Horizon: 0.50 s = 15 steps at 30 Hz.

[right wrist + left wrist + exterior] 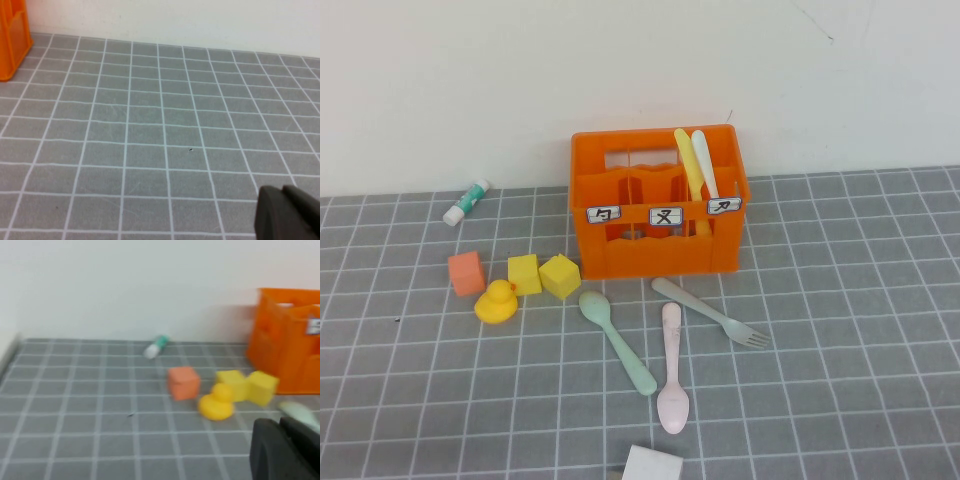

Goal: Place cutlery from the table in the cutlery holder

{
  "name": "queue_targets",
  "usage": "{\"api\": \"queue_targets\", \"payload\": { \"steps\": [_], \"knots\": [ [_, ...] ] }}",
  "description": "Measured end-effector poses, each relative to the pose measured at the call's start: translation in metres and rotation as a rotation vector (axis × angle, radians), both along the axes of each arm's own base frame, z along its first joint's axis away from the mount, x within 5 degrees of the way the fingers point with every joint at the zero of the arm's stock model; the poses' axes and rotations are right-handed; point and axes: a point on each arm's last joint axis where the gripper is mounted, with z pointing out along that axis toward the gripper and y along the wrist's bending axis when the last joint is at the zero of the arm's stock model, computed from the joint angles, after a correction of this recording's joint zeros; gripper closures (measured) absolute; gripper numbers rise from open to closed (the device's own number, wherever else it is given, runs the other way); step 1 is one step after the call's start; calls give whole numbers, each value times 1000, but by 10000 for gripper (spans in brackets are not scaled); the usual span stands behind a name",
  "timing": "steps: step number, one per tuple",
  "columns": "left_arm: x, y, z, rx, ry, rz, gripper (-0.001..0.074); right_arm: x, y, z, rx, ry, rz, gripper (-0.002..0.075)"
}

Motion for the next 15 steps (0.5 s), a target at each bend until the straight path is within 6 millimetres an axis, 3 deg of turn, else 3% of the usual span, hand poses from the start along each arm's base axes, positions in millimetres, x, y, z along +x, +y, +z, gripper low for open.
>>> {"api": "queue_targets", "payload": {
  "steps": [8, 15],
  "knots": [
    [-11, 6, -19, 15, 163, 114, 735, 0, 0, 0, 0, 0, 0, 729],
    [-12, 8, -20, 13, 167, 136, 735, 0, 0, 0, 0, 0, 0, 729]
  ]
}}
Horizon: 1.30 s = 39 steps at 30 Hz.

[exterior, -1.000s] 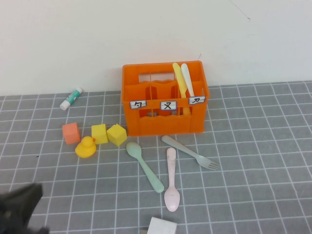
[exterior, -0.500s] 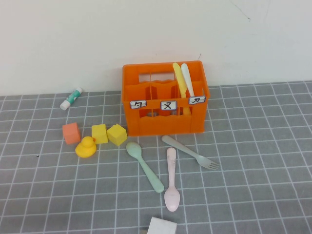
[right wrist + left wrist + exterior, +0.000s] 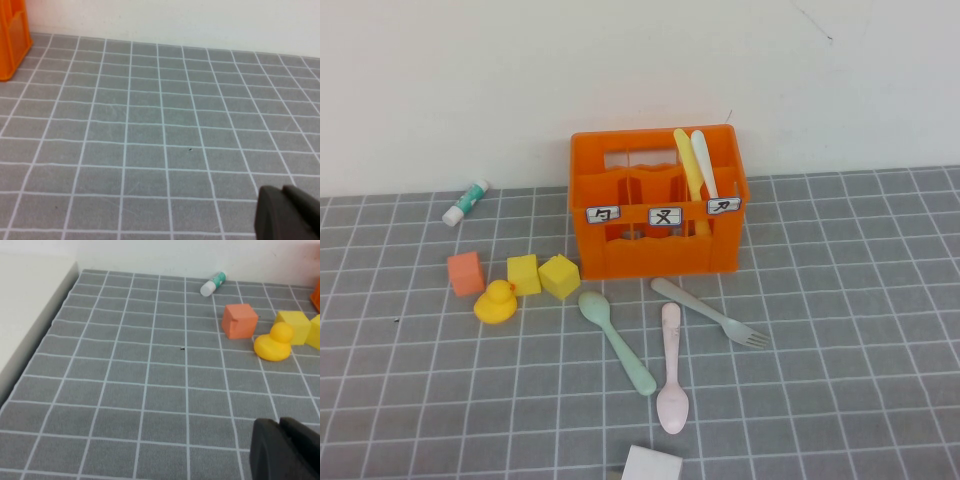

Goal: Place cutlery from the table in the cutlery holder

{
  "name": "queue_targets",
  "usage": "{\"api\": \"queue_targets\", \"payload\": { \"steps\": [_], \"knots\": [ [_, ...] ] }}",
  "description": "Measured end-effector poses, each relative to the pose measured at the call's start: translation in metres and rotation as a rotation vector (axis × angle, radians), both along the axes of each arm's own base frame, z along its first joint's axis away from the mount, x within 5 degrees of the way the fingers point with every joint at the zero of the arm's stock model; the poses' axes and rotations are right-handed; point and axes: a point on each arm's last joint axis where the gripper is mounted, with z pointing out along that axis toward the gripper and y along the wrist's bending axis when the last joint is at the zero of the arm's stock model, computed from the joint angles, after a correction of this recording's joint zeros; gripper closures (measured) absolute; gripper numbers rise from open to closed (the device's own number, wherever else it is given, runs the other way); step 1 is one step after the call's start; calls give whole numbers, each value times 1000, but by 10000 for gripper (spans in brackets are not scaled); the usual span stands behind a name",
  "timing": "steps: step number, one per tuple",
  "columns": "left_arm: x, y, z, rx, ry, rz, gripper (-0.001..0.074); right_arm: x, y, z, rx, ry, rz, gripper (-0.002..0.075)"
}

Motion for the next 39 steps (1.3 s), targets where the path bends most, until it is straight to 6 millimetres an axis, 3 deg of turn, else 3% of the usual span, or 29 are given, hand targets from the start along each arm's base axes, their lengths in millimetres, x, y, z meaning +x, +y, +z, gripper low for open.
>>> {"api": "queue_targets", "payload": {
  "steps": [39],
  "knots": [
    [0, 0, 1, 4, -8, 3, 735, 0, 0, -1, 0, 12, -2, 729]
  ]
}}
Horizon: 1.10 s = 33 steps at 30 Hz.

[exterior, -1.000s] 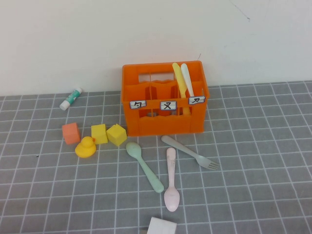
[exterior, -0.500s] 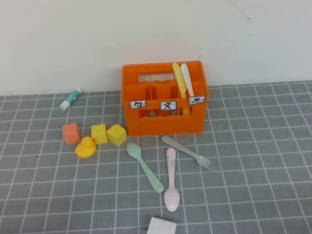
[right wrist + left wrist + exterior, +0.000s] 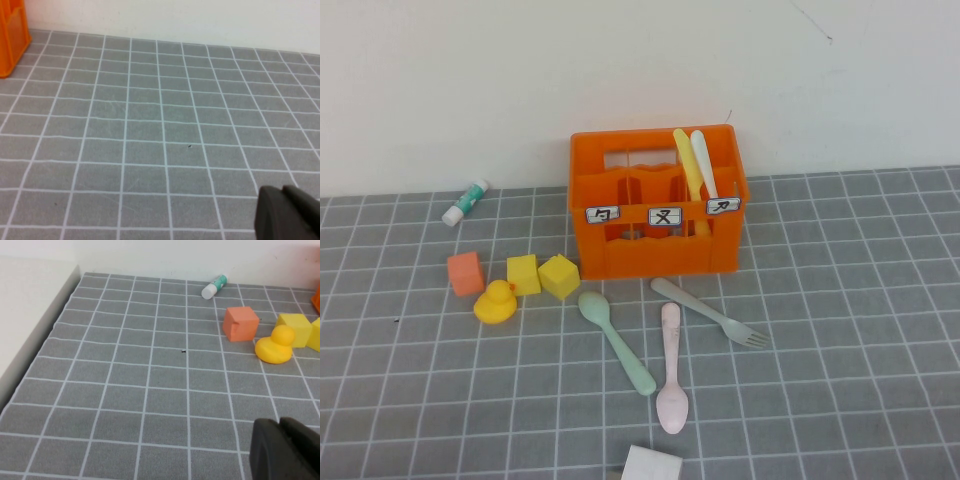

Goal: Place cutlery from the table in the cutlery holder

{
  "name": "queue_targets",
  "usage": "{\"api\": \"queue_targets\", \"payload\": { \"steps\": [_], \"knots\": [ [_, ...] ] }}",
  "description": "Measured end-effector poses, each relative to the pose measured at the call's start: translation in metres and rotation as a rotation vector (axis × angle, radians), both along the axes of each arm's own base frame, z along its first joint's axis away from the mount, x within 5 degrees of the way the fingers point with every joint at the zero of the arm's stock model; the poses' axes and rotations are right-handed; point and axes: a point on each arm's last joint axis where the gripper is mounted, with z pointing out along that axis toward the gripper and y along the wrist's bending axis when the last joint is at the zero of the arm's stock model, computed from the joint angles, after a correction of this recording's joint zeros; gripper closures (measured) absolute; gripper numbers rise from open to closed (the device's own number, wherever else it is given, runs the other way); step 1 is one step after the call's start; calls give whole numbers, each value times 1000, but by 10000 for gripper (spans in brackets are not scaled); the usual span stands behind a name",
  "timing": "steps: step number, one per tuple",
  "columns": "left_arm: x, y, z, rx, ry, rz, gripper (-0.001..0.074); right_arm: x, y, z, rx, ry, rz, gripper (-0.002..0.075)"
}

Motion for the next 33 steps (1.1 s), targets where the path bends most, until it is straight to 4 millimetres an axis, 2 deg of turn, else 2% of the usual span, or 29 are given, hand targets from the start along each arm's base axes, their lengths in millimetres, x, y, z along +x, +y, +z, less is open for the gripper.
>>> {"api": "queue_targets", "payload": {
  "steps": [10, 16, 18, 21, 28, 30, 33],
  "knots": [
    [0, 0, 0, -2, 0, 1, 735, 0, 0, 0, 12, 0, 1, 729],
    [0, 0, 0, -1, 0, 0, 736, 0, 2, 8, 44, -43, 8, 729],
    [0, 0, 0, -1, 0, 0, 736, -1, 2, 23, 45, -72, 5, 729],
    [0, 0, 0, -1, 0, 0, 736, -9, 1, 57, 42, -125, -3, 729],
    [0, 0, 0, -1, 0, 0, 735, -38, -1, 129, 49, -280, -14, 729],
    [0, 0, 0, -1, 0, 0, 735, -45, -1, 143, 50, -329, -13, 729],
    [0, 0, 0, -1, 0, 0, 736, -49, -2, 150, 30, -357, -21, 729]
  ]
}}
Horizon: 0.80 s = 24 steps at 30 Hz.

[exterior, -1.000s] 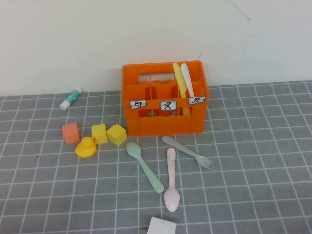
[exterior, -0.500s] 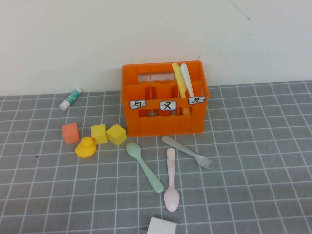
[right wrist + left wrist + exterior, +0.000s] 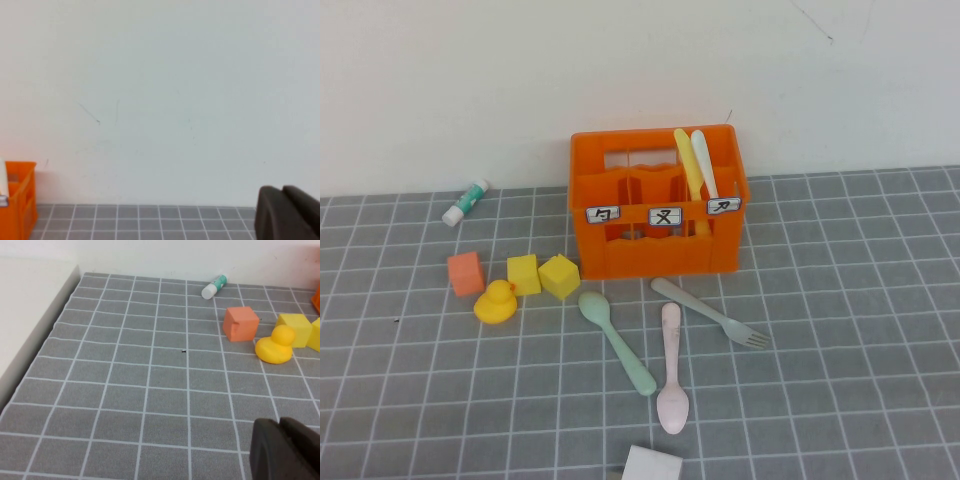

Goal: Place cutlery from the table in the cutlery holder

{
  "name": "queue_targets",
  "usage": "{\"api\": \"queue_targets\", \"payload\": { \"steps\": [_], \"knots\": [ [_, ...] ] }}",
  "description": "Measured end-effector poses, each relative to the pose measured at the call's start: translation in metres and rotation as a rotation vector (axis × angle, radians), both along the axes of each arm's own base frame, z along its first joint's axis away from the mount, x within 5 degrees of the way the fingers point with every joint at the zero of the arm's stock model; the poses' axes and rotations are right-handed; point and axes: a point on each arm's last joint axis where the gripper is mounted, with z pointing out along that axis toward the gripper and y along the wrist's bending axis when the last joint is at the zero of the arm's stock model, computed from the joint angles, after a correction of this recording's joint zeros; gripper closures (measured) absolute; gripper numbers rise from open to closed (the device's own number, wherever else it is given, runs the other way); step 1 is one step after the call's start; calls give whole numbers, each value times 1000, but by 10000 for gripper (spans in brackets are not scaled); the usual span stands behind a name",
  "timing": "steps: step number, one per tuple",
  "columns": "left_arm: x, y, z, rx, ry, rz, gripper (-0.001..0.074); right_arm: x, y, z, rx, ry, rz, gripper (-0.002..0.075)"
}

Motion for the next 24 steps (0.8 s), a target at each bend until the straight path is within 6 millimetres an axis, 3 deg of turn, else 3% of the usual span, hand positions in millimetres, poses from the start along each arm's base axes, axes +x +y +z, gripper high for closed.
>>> {"api": "queue_targets", "payload": {
  "steps": [6, 11, 16, 24],
  "knots": [
    [0, 0, 0, 0, 0, 0, 735, 6, 1, 1, -14, 22, 13, 729],
    [0, 0, 0, 0, 0, 0, 735, 32, 4, -2, -171, 158, 47, 729],
    [0, 0, 0, 2, 0, -1, 735, 57, 11, 2, -183, 271, 125, 729],
    [0, 0, 0, 2, 0, -1, 735, 99, 14, -4, -217, 602, 202, 729]
  ]
}}
